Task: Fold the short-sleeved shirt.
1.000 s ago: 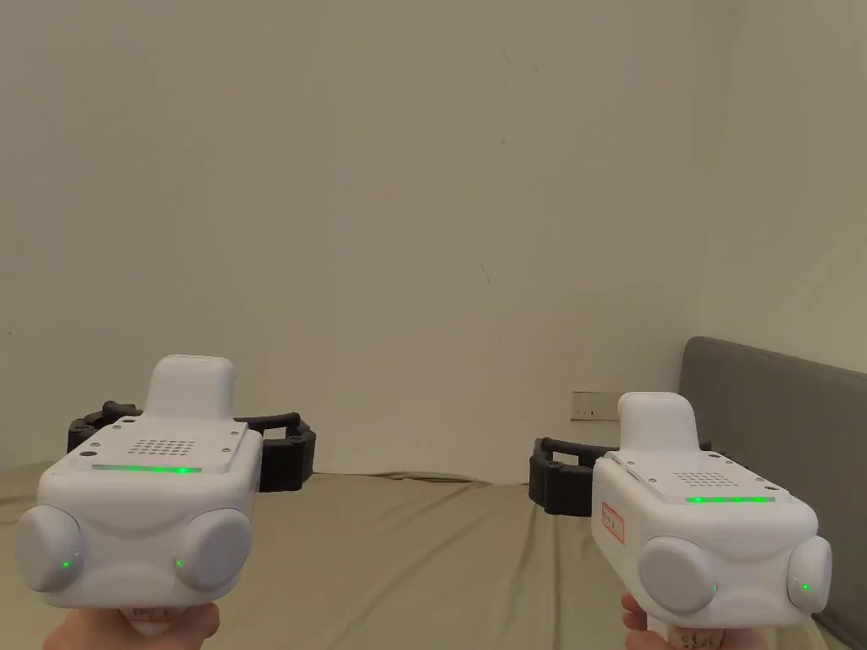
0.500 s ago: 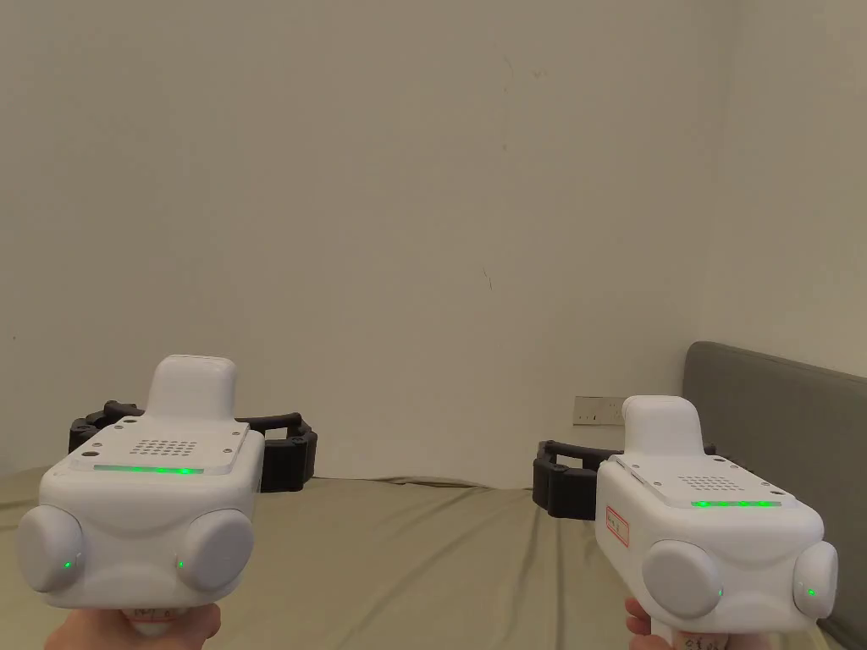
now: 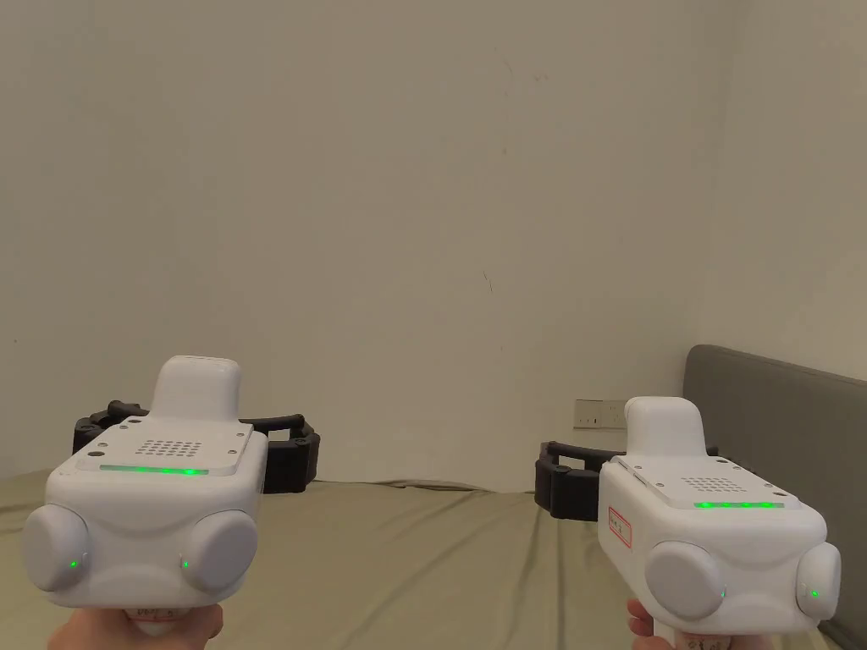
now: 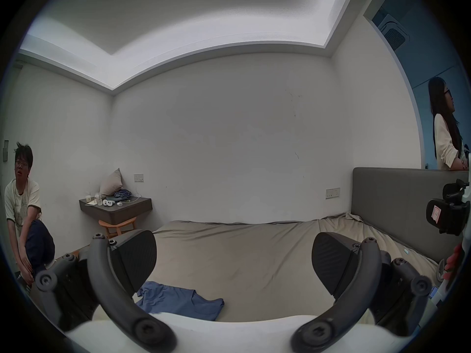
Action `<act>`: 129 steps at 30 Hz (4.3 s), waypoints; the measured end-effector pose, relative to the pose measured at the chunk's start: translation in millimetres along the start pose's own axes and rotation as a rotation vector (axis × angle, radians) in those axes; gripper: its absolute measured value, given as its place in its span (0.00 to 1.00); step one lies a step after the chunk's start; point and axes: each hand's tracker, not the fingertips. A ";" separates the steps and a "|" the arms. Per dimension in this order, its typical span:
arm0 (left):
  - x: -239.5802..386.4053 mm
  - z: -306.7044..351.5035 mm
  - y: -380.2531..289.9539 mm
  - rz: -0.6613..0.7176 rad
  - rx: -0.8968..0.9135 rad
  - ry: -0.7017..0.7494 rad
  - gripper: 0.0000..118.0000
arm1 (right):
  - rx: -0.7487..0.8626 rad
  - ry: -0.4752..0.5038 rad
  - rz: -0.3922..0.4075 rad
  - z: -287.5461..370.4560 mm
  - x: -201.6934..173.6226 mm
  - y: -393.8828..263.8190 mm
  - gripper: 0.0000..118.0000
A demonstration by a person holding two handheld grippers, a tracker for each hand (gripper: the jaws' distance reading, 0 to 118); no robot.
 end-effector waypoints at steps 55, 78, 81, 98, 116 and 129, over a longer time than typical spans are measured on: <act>-256.6 136.5 -210.5 0.014 -0.537 0.521 0.00 | -0.332 0.726 0.134 13.2 -301.3 -148.0 0.03; -162.0 -172.9 -420.2 -0.035 -1.038 0.108 0.91 | -0.546 0.571 0.288 -108.1 -265.3 -253.8 0.03; -176.4 -169.9 -401.1 0.003 -0.960 0.093 0.04 | -0.561 0.583 0.257 -100.7 -257.0 -245.7 0.03; -118.0 -108.7 -268.3 0.074 -0.636 -0.075 0.04 | -0.507 0.388 0.083 -58.8 -110.7 -227.6 0.03; 351.3 8.0 -297.5 -0.447 -0.662 -1.013 0.04 | -0.502 -0.133 0.018 64.2 131.6 -207.7 0.03; 389.9 58.8 -346.3 -0.427 -0.837 -1.168 0.76 | -0.549 -0.184 -0.026 78.9 153.7 -230.4 0.03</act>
